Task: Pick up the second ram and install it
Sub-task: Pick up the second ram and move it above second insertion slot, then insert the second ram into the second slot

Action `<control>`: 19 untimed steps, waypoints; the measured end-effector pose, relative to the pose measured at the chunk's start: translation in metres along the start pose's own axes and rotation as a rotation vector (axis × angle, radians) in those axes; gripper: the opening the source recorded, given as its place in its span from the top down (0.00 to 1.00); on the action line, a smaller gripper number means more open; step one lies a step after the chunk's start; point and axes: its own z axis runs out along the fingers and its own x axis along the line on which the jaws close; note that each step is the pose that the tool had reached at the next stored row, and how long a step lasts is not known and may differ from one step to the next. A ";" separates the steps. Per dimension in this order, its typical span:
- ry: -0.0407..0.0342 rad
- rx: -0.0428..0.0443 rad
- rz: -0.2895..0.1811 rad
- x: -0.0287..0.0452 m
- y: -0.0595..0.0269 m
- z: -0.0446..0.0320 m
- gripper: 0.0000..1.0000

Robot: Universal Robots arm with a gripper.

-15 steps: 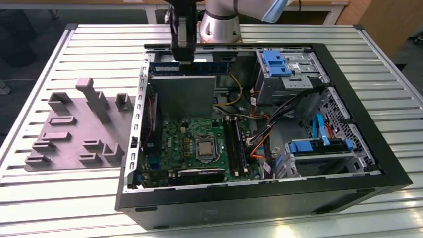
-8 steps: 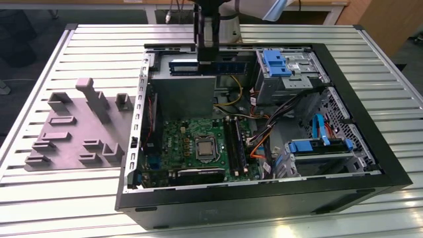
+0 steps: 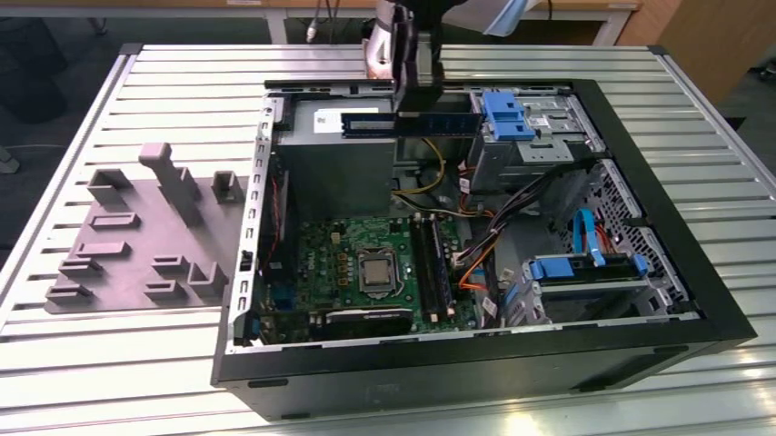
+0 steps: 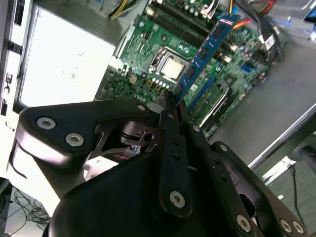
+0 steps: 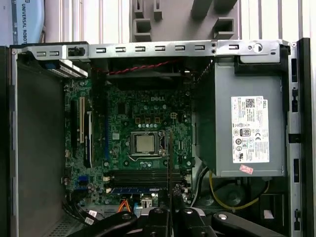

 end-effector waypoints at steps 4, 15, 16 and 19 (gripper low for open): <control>0.0000 -0.0004 0.000 -0.0001 -0.0059 0.0000 0.86; 0.0001 -0.0004 0.000 -0.0002 -0.0063 0.0000 0.86; 0.0000 -0.0004 0.000 -0.0002 -0.0063 0.0000 0.86; -0.0001 -0.0006 0.007 -0.0002 -0.0063 0.0000 0.86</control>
